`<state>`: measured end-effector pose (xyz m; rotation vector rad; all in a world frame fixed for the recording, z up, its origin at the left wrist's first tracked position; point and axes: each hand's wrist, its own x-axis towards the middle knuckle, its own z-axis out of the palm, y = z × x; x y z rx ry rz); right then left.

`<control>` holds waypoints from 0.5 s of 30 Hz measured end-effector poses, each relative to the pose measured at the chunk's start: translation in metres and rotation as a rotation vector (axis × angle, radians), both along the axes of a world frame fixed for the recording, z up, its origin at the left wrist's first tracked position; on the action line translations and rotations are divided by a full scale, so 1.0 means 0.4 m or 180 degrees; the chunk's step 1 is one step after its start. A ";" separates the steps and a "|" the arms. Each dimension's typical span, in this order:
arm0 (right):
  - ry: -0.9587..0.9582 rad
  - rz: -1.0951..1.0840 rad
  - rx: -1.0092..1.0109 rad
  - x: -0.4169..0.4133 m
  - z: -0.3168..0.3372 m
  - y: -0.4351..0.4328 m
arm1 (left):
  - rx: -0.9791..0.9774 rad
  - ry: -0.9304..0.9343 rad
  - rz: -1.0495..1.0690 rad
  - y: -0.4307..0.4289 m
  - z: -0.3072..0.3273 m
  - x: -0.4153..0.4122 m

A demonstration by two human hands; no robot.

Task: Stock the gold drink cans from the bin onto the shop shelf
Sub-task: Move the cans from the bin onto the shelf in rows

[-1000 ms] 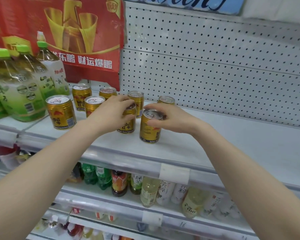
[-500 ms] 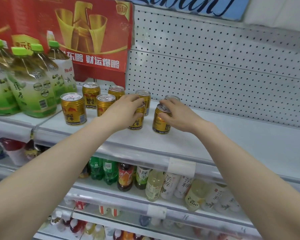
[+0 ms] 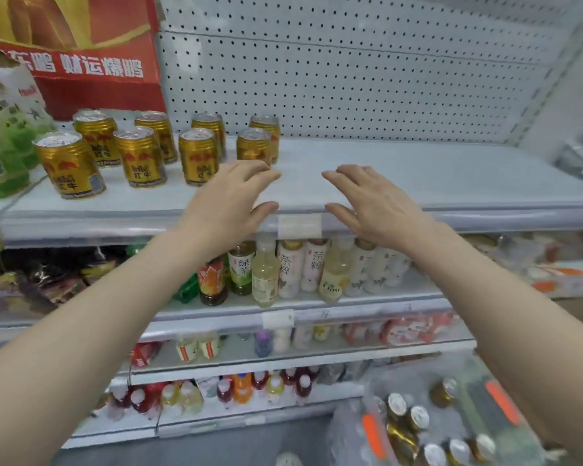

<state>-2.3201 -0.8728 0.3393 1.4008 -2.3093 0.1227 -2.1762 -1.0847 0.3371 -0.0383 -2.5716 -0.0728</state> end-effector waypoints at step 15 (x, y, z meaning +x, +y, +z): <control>-0.0895 -0.1057 0.0195 0.127 -0.498 0.719 | 0.0522 -0.0962 -0.1099 0.587 -0.494 -0.078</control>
